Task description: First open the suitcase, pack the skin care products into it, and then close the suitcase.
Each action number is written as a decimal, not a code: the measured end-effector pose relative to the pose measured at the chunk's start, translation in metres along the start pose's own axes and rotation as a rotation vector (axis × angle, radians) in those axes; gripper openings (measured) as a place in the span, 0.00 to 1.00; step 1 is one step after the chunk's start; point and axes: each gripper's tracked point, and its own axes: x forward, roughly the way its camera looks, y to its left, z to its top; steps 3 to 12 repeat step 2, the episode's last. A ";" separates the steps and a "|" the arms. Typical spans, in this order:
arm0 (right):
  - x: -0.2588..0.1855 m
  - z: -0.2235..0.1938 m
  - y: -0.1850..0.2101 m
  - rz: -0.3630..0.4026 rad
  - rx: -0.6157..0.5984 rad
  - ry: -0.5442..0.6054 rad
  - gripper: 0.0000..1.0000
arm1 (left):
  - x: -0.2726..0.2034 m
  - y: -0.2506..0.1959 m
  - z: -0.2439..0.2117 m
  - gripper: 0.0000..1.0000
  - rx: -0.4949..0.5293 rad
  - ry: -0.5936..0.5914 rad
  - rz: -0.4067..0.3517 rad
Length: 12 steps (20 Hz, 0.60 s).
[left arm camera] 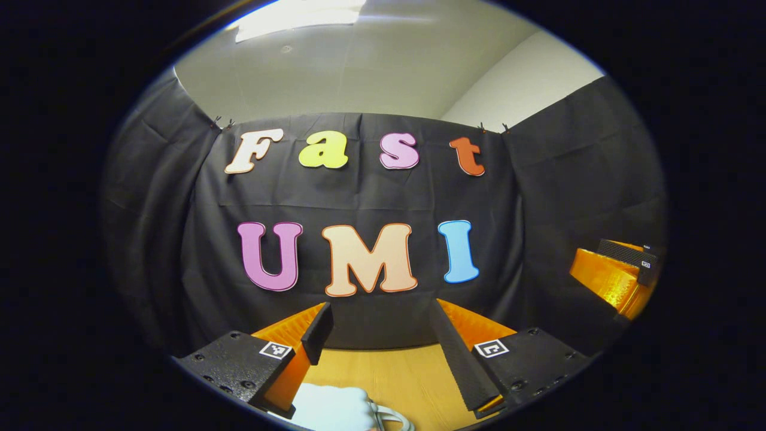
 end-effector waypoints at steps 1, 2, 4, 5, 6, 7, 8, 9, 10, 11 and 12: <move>0.000 0.000 0.000 -0.008 -0.004 0.000 0.96 | -0.002 0.000 0.000 0.94 0.001 0.002 -0.005; -0.001 0.001 0.001 -0.011 -0.005 0.001 0.96 | -0.002 0.002 0.000 0.94 0.002 0.003 -0.008; -0.001 0.001 0.001 -0.011 -0.005 0.001 0.96 | -0.002 0.002 0.000 0.94 0.002 0.003 -0.008; -0.001 0.001 0.001 -0.011 -0.005 0.001 0.96 | -0.002 0.002 0.000 0.94 0.002 0.003 -0.008; -0.001 0.001 0.001 -0.011 -0.005 0.001 0.96 | -0.002 0.002 0.000 0.94 0.002 0.003 -0.008; -0.001 0.001 0.001 -0.011 -0.005 0.001 0.96 | -0.002 0.002 0.000 0.94 0.002 0.003 -0.008; -0.001 0.001 0.001 -0.011 -0.005 0.001 0.96 | -0.002 0.002 0.000 0.94 0.002 0.003 -0.008; -0.001 0.001 0.001 -0.011 -0.005 0.001 0.96 | -0.002 0.002 0.000 0.94 0.002 0.003 -0.008; -0.001 0.001 0.001 -0.011 -0.005 0.001 0.96 | -0.002 0.002 0.000 0.94 0.002 0.003 -0.008; -0.001 0.001 0.001 -0.011 -0.005 0.001 0.96 | -0.002 0.002 0.000 0.94 0.002 0.003 -0.008; -0.001 0.001 0.001 -0.011 -0.005 0.001 0.96 | -0.002 0.002 0.000 0.94 0.002 0.003 -0.008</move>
